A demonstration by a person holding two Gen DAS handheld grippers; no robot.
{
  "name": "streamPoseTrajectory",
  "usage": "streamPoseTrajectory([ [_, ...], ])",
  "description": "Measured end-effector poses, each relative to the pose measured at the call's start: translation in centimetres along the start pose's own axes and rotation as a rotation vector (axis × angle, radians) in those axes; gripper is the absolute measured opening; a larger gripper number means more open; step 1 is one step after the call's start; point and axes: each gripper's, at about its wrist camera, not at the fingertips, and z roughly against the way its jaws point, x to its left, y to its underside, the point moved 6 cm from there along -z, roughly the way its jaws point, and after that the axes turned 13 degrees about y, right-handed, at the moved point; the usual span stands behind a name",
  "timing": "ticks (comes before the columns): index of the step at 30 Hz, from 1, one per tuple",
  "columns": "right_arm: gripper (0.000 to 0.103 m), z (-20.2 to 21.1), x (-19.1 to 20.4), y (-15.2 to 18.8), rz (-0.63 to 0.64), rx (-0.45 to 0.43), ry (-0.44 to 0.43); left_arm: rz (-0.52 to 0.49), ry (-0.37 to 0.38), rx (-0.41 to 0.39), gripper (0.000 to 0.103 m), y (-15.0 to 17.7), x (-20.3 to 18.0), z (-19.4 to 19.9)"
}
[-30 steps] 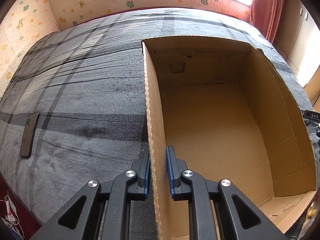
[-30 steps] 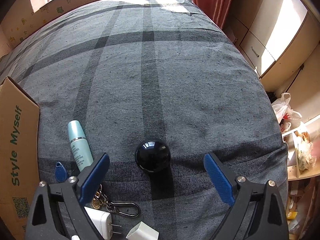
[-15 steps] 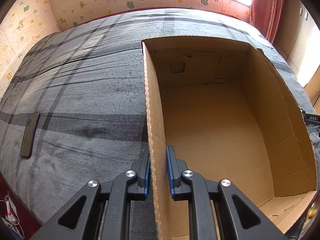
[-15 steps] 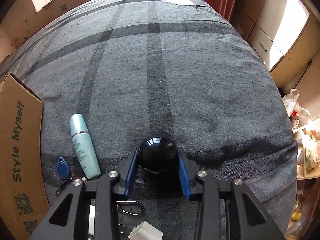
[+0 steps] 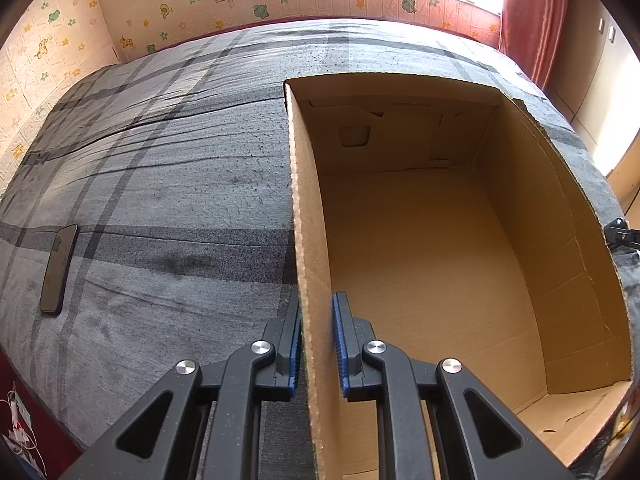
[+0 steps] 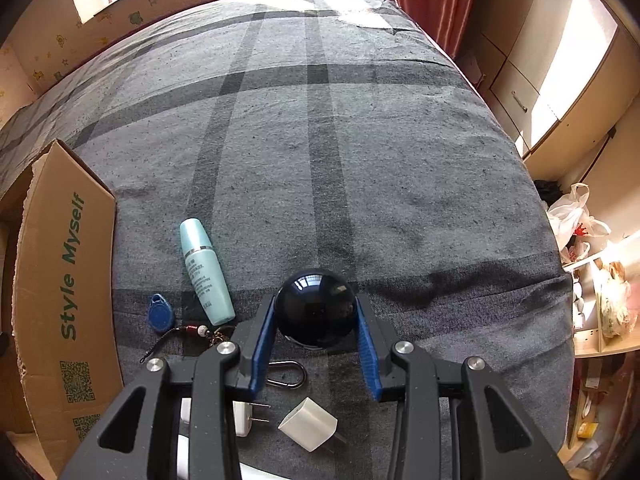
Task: Organize rigid objects
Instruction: 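Lift the black ball and carry it over the box with the right tool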
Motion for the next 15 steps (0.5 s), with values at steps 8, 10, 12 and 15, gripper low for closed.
streamPoseTrajectory([
  [8, 0.04, 3.6, 0.8, 0.4, 0.024, -0.025, -0.008, -0.005, -0.006, 0.0, 0.015, 0.0, -0.1, -0.1],
  [10, 0.04, 4.5, 1.2, 0.6, 0.03, -0.029, -0.02, -0.007, -0.007, 0.0, 0.015, 0.0, -0.2, -0.1],
  [12, 0.04, 5.4, 1.7, 0.7, 0.042, -0.038, -0.026, -0.01, -0.009, 0.001, 0.015, 0.0, -0.2, -0.1],
  [15, 0.04, 6.8, 2.7, 0.8, 0.067, -0.057, -0.035, -0.008, -0.007, 0.001, 0.015, 0.0, -0.2, -0.1],
])
